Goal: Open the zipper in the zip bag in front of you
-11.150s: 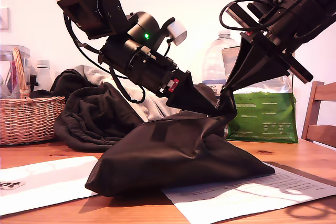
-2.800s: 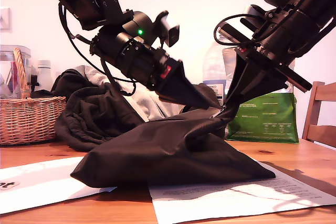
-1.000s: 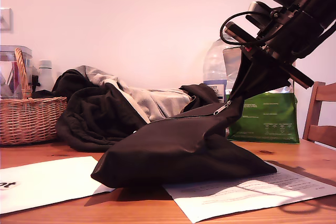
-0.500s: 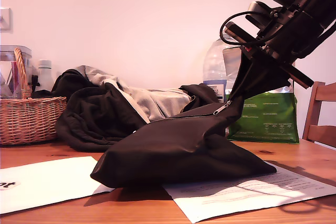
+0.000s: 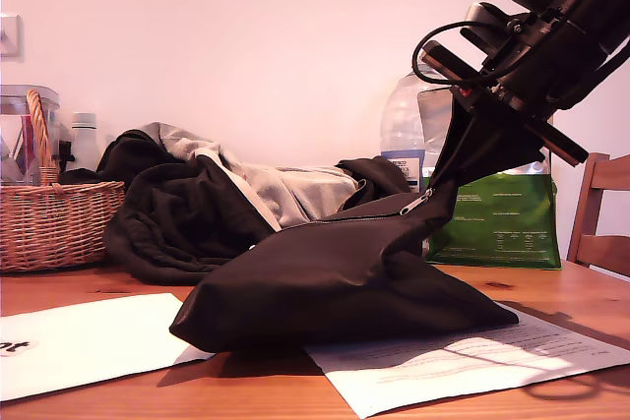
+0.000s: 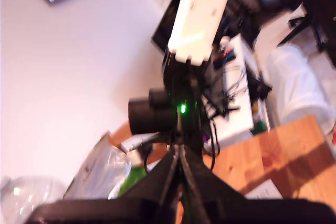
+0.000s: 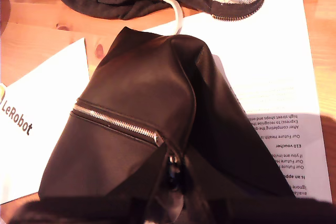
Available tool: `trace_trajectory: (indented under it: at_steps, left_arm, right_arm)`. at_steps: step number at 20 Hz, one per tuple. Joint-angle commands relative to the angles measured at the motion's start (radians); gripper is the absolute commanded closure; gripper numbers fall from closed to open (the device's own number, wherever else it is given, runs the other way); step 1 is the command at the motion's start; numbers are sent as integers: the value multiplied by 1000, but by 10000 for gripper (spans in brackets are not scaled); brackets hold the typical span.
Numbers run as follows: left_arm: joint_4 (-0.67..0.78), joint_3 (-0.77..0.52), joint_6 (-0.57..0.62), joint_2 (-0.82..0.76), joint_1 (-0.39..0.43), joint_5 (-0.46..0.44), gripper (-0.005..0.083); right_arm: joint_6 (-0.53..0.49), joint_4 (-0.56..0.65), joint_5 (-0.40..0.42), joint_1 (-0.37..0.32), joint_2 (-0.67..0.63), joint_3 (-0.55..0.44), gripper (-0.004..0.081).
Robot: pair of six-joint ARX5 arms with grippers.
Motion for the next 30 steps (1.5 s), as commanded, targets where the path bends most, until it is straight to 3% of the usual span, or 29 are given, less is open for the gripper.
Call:
trace_trajectory:
  at_steps: [1, 4, 7, 9, 12, 16, 19, 27, 30]
  left_arm:
    - [4, -5, -7, 16, -1, -5, 797]
    - [-43, -5, -59, 85, 16, -9, 786]
    - [-23, -5, -58, 250, 71, 79, 608]
    - [16, -5, -58, 386, 100, 107, 589]
    - [148, -5, -58, 583, 152, 192, 589]
    - [375, -5, -58, 779, 198, 221, 589]
    - [460, -4, -58, 844, 216, 224, 589]
    - [631, -4, -59, 887, 235, 255, 589]
    - [702, -3, -112, 939, 235, 292, 589]
  right_arm:
    - [-2, 8, 1, -4, 10, -1, 782]
    - [-2, 9, 1, -3, 10, -1, 783]
    - [-2, 8, 0, -3, 10, -1, 783]
    - [-2, 8, 0, -3, 10, -1, 782]
    - [-2, 1, -9, -3, 10, -1, 782]
    - [-2, 3, -134, -4, 10, -1, 783]
    - [-2, 7, -219, -15, 10, -1, 782]
    - [1, 10, -240, -24, 10, -1, 783]
    - [1, 10, -240, -24, 10, -1, 782]
